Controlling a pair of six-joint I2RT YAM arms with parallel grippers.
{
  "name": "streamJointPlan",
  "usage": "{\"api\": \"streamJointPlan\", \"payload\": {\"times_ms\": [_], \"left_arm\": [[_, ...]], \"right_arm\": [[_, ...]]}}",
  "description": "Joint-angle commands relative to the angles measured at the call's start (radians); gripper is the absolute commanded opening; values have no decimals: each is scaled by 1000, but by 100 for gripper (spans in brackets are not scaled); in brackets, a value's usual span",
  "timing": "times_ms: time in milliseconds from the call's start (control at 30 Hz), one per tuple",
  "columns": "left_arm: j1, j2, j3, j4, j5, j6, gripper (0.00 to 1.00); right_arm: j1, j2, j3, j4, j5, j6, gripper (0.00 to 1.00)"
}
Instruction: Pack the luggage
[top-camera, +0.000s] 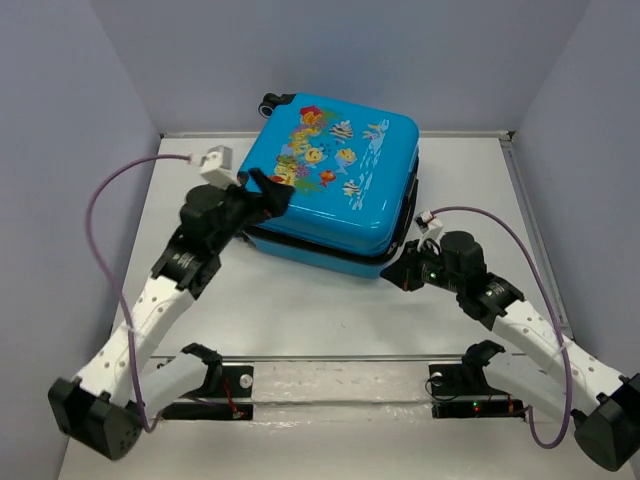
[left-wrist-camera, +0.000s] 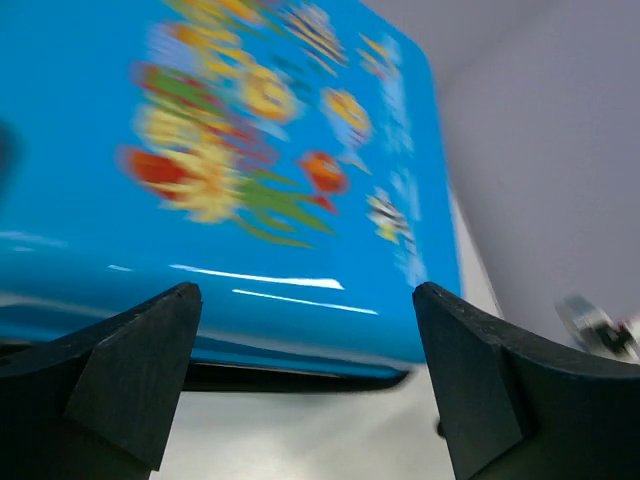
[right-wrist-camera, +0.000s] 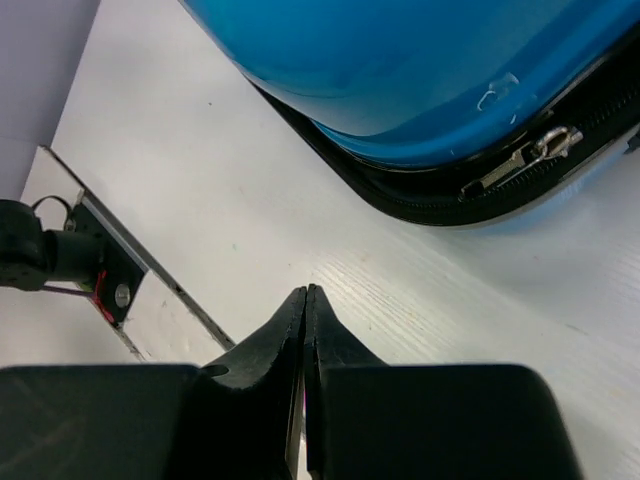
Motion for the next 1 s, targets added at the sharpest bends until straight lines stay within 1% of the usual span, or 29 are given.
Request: {"api": "streamJointPlan", "payload": {"times_ms": [0, 33, 67, 100, 233, 300, 367, 433, 467, 567, 633, 767, 967], "left_arm": [[282, -116, -103, -104, 70, 38, 99], [340, -113, -121, -99, 122, 37, 99], [426, -107, -129, -78, 159, 31, 99], [455, -100, -138, -62, 194, 24, 99], [567, 4, -131, -13, 208, 5, 99], [613, 50, -129, 63, 217, -34, 99], [627, 89, -106, 109, 234, -57, 99], [631, 158, -72, 125, 251, -81, 99], [631, 181, -66, 129, 260, -92, 99], [631, 236, -74, 209, 252, -150, 99], [631, 268, -87, 250, 245, -199, 99], [631, 319, -100, 346, 253, -278, 99], [631, 384, -72, 405, 238, -362, 99]], "right_arm": [[3, -8, -11, 4, 29, -3, 7], [3, -11, -11, 4, 28, -3, 7], [3, -14, -13, 2, 31, -6, 7], [3, -20, -16, -1, 34, -6, 7], [3, -34, -28, -4, 42, -11, 7], [3, -46, -31, -4, 36, -14, 7], [3, -47, -31, -5, 26, -15, 8], [3, -47, -31, -4, 19, -17, 10], [3, -45, -30, -4, 17, -17, 13], [3, -42, -31, -2, 20, -18, 28], [3, -43, -31, 1, 17, -15, 32], [3, -54, -42, 5, 3, -9, 33], [3, -62, -47, 13, -1, -2, 33]]}}
